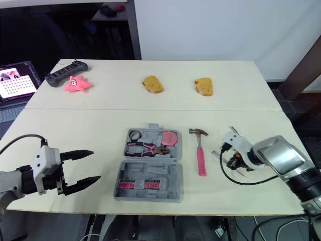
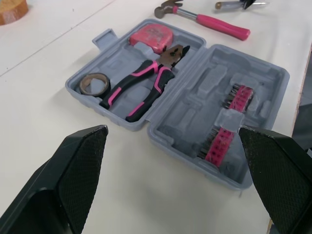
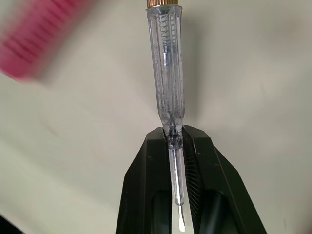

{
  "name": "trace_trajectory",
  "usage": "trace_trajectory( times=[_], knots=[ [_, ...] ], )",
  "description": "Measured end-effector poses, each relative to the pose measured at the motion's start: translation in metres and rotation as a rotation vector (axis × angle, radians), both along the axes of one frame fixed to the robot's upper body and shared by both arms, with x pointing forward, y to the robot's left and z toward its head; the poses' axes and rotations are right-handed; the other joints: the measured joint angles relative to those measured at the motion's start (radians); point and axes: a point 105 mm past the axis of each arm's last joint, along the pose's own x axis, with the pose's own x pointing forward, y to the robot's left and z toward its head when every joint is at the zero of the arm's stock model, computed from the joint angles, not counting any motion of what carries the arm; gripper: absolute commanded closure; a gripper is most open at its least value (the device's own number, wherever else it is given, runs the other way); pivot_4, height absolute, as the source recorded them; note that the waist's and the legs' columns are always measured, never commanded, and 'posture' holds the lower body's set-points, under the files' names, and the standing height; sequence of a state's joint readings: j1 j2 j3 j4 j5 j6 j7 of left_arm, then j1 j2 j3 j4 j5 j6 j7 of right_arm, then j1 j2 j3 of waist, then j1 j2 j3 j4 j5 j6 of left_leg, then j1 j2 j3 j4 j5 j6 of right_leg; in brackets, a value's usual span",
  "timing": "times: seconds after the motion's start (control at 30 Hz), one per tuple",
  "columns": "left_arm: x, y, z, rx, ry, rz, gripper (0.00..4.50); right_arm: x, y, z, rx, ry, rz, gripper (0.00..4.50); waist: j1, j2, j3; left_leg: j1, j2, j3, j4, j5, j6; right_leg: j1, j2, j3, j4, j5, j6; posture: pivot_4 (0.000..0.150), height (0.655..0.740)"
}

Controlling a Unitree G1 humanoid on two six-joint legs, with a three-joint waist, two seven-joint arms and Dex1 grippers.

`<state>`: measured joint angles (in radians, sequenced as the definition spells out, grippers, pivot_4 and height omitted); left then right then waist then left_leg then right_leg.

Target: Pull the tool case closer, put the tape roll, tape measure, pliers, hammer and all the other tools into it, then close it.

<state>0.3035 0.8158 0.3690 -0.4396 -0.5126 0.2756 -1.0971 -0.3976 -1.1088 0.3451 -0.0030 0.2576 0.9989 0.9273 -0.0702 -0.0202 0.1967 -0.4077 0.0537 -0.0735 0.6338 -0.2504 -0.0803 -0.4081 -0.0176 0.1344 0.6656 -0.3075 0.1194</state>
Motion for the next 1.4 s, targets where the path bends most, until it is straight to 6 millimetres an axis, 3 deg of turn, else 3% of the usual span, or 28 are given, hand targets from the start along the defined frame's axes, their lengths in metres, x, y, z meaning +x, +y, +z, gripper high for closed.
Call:
trace_trajectory(
  times=[0.17, 0.43, 0.6, 0.77, 1.07, 1.17, 1.37, 1.4],
  knots=[
    [0.003, -0.003, 0.0, -0.002, 0.001, -0.025, 0.0, 0.003, -0.007, -0.003, 0.011, -0.028, -0.024, 4.43, -0.001, -0.002, -0.001, 0.002, 0.0, 0.0, 0.001, 0.0, 0.0, 0.003, 0.0, 0.0, 0.0, 0.0, 0.0, 0.15, 0.7314],
    [0.003, -0.002, -0.005, -0.004, 0.023, -0.031, 0.0, 0.008, -0.007, -0.002, 0.06, -0.089, -0.055, 0.73, 0.001, -0.003, -0.002, 0.001, 0.0, 0.0, 0.005, 0.0, 0.0, 0.005, 0.0, 0.0, -0.001, 0.0, 0.0, 0.15, 0.7314],
    [0.006, -0.001, -0.005, -0.004, 0.021, -0.04, 0.0, 0.006, -0.004, 0.006, 0.079, -0.211, 0.023, 0.73, 0.005, 0.0, -0.001, 0.001, 0.0, -0.001, 0.003, 0.0, 0.0, 0.004, 0.0, 0.0, 0.0, 0.0, 0.0, 0.15, 0.7314],
    [0.008, -0.003, -0.008, -0.003, 0.026, -0.056, 0.0, -0.003, -0.013, -0.011, 0.11, -0.272, -0.007, 0.73, 0.003, 0.0, -0.001, 0.001, 0.0, -0.001, 0.004, 0.0, 0.0, 0.005, 0.0, 0.0, 0.0, 0.0, 0.0, 0.15, 0.7314],
    [0.009, -0.002, -0.01, -0.004, 0.031, -0.06, 0.0, -0.004, -0.025, -0.015, 0.154, -0.35, -0.054, 0.73, 0.001, 0.0, -0.001, 0.002, 0.0, -0.001, 0.004, 0.0, 0.0, 0.006, 0.001, 0.0, 0.0, 0.0, 0.0, 0.15, 0.7314],
    [0.009, -0.002, -0.01, -0.003, 0.024, -0.062, 0.0, -0.005, -0.025, -0.016, 0.168, -0.339, -0.062, 1.52, 0.001, 0.0, -0.001, 0.004, 0.0, -0.001, 0.004, 0.0, 0.0, 0.009, 0.001, 0.0, 0.0, 0.0, 0.0, 0.15, 0.7314],
    [0.01, 0.0, -0.011, -0.003, 0.027, -0.056, 0.0, -0.006, -0.027, -0.016, 0.171, -0.325, -0.091, 4.48, 0.002, 0.0, -0.001, 0.006, 0.0, -0.001, 0.004, 0.0, 0.0, 0.011, 0.001, 0.0, -0.001, 0.0, 0.0, 0.15, 0.7314],
    [0.01, 0.0, -0.011, -0.001, 0.026, -0.056, 0.0, -0.006, -0.027, -0.016, 0.172, -0.325, -0.093, 4.48, 0.002, 0.0, -0.001, 0.006, 0.0, -0.001, 0.004, 0.0, 0.0, 0.011, 0.001, 0.0, -0.001, 0.0, 0.0, 0.15, 0.7314]
  ],
)
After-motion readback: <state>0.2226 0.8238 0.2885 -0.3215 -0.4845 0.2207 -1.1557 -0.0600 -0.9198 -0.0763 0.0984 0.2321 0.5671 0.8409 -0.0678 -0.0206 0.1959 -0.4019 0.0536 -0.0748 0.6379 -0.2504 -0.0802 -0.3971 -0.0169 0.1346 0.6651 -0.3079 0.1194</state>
